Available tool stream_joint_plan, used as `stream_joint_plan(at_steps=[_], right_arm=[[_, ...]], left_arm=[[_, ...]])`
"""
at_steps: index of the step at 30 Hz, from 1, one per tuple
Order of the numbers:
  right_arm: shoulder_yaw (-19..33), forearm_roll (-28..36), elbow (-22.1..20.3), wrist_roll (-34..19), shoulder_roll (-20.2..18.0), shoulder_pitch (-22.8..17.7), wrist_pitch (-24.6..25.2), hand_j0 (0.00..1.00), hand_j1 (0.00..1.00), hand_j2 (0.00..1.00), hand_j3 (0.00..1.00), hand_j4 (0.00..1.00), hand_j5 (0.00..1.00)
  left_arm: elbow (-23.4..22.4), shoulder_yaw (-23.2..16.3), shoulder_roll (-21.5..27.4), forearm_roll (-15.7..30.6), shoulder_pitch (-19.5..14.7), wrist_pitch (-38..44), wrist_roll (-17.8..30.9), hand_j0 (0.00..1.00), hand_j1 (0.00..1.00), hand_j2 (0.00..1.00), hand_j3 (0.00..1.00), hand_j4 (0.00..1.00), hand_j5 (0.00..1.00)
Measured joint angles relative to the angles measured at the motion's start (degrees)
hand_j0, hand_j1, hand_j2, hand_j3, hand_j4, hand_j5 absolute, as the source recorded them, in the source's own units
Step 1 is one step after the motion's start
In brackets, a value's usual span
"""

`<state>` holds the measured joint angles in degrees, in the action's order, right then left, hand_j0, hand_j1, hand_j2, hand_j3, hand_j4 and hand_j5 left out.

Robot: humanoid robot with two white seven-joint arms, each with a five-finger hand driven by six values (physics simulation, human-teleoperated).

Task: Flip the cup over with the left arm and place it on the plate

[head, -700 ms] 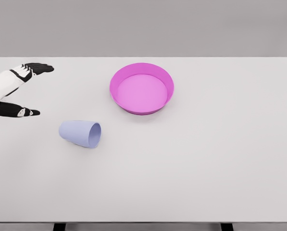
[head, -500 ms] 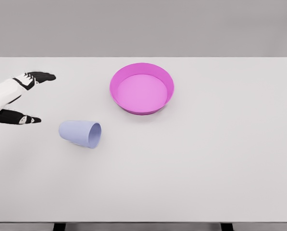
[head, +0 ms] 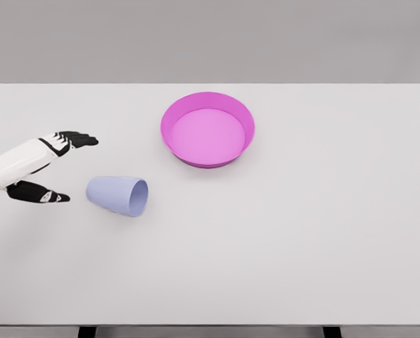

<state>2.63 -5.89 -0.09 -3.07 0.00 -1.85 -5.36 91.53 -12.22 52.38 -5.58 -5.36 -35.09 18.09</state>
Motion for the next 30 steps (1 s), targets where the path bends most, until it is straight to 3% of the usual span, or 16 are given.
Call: stream_joint_plan(at_steps=[6,11,17,30], right_arm=[[0.00,-0.02,0.00,0.00,0.00,0.00,0.00,1.00,1.00,1.00,1.00,1.00,1.00],[0.00,0.00,0.00,0.00,0.00,0.00,0.00,1.00,1.00,1.00,1.00,1.00,1.00],[0.00,0.00,0.00,0.00,0.00,0.00,0.00,1.00,1.00,1.00,1.00,1.00,1.00],[0.00,-0.01,0.00,0.00,0.00,0.00,0.00,1.00,1.00,1.00,1.00,1.00,1.00]], left_arm=[[-0.41,-1.40,0.25,-1.39,-0.79,0.01,0.03,1.00,1.00,1.00,1.00,1.00,1.00],[0.22,-5.54,0.22,-3.01,-3.69,0.01,0.36,1.00,1.00,1.00,1.00,1.00,1.00],[1.80,-9.39,0.36,-3.27,-3.69,0.00,0.54,1.00,1.00,1.00,1.00,1.00,1.00],[1.72,-10.51,-2.39,-3.41,-4.57,0.00,0.63,1.00,1.00,1.00,1.00,1.00,1.00]])
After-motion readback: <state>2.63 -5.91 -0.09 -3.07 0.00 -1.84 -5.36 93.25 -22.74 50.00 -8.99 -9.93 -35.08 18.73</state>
